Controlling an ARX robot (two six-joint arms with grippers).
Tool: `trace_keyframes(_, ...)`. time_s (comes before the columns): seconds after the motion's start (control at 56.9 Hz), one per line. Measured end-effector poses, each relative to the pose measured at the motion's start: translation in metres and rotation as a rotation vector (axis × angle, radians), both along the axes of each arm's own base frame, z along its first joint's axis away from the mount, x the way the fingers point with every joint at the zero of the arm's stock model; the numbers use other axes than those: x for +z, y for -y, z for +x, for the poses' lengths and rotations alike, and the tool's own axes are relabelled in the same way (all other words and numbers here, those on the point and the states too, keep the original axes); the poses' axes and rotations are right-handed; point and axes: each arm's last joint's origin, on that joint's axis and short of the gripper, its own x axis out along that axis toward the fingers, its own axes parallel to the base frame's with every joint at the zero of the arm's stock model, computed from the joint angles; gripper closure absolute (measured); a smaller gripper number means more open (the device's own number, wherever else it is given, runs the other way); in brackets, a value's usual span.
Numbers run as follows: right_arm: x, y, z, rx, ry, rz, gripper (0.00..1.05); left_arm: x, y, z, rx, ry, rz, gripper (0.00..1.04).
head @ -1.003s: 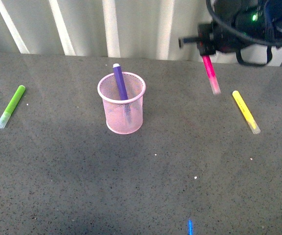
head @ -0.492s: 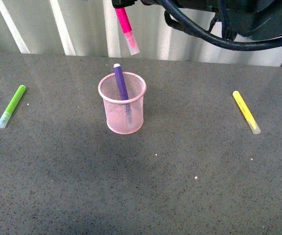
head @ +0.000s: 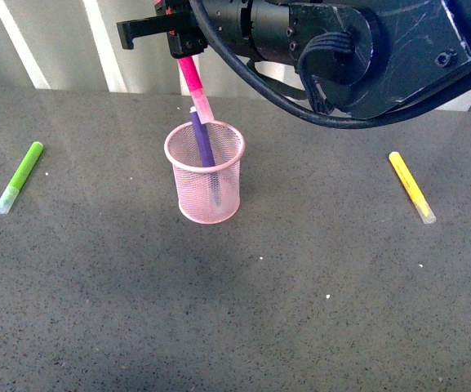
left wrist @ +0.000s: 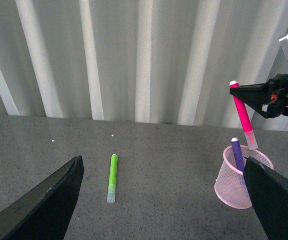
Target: Insert purple and pink pens into pink cup
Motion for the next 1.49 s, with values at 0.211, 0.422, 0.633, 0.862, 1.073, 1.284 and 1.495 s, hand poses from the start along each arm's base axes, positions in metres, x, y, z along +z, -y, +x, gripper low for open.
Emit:
trace_keyframes(0.211,-0.01,-0.004,-0.001,0.005,-0.014,-0.009,0.93,0.0,0.0,0.0,0.0,0.0,0.0,0.07)
trace_keyframes(0.422,-0.019,-0.008,-0.002,0.01,-0.024,-0.016,0.93,0.0,0.0,0.0,0.0,0.0,0.0,0.07)
trace_keyframes(0.633,-0.026,-0.009,-0.002,0.007,-0.039,-0.018,0.93,0.0,0.0,0.0,0.0,0.0,0.0,0.07)
trace_keyframes(0.862,-0.03,-0.01,-0.002,-0.011,-0.057,-0.033,0.89,0.0,0.0,0.0,0.0,0.0,0.0,0.07)
trace_keyframes(1.073,-0.031,-0.009,-0.002,-0.027,-0.088,-0.027,0.53,0.0,0.0,0.0,0.0,0.0,0.0,0.07)
trace_keyframes(1.284,-0.023,-0.007,-0.004,-0.044,-0.095,-0.022,0.2,0.0,0.0,0.0,0.0,0.0,0.0,0.07)
trace_keyframes(1.495,0.013,0.007,-0.014,-0.123,-0.073,-0.01,0.07,0.0,0.0,0.0,0.0,0.0,0.0,0.07)
